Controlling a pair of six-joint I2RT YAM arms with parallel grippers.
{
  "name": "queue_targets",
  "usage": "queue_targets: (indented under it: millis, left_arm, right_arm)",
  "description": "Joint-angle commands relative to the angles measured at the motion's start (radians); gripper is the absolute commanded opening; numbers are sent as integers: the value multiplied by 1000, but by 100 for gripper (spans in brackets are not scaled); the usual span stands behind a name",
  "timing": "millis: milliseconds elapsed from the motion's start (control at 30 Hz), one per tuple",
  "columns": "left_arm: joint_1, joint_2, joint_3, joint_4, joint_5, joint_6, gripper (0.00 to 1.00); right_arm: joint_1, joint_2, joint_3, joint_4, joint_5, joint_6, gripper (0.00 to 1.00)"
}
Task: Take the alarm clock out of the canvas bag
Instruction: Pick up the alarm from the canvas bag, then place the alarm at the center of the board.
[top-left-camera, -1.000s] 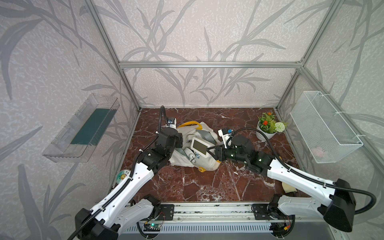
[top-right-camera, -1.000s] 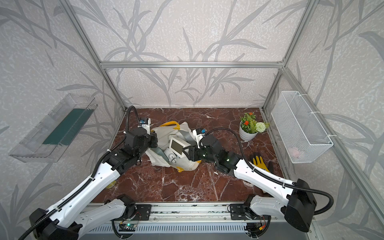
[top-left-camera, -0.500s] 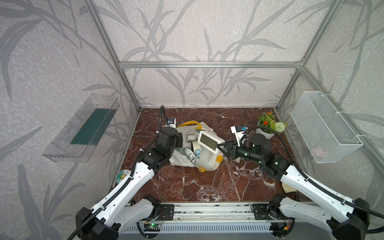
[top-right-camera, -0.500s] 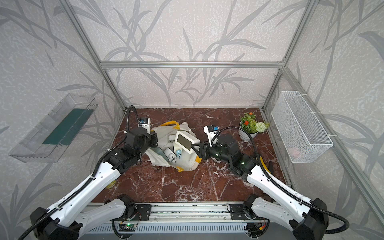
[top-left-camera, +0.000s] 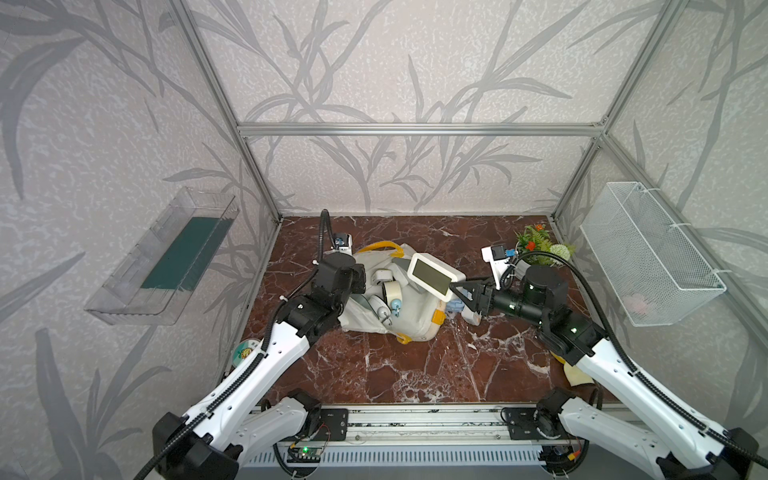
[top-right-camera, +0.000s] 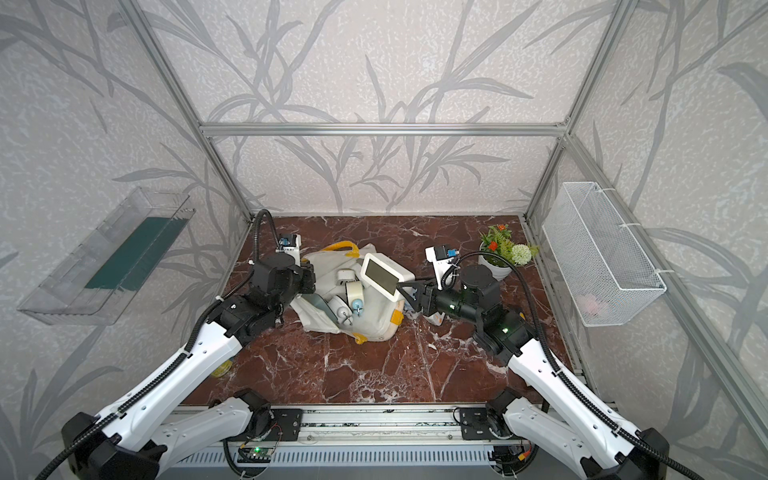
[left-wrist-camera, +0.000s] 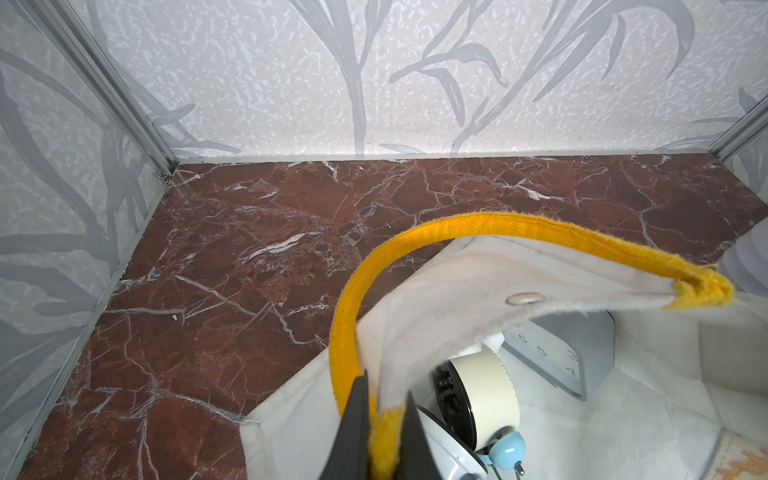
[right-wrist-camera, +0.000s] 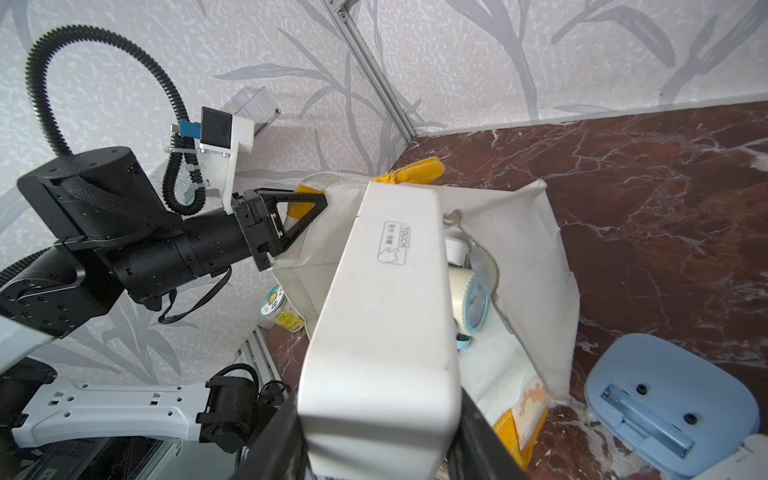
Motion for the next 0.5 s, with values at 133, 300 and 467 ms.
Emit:
queue_targets:
  millis: [133, 300, 467]
  left_arm:
    - [8, 0, 34, -8, -29, -13, 0]
    - [8, -1, 34, -9, -29, -13, 0]
    - [8, 0, 34, -12, -29, -13, 0]
  right_arm:
    - [-55, -59, -5, 8, -45, -13, 31]
    - [-104, -85, -6, -14, -47, -14, 31]
    - [-145, -86, 3, -38, -65, -29, 31]
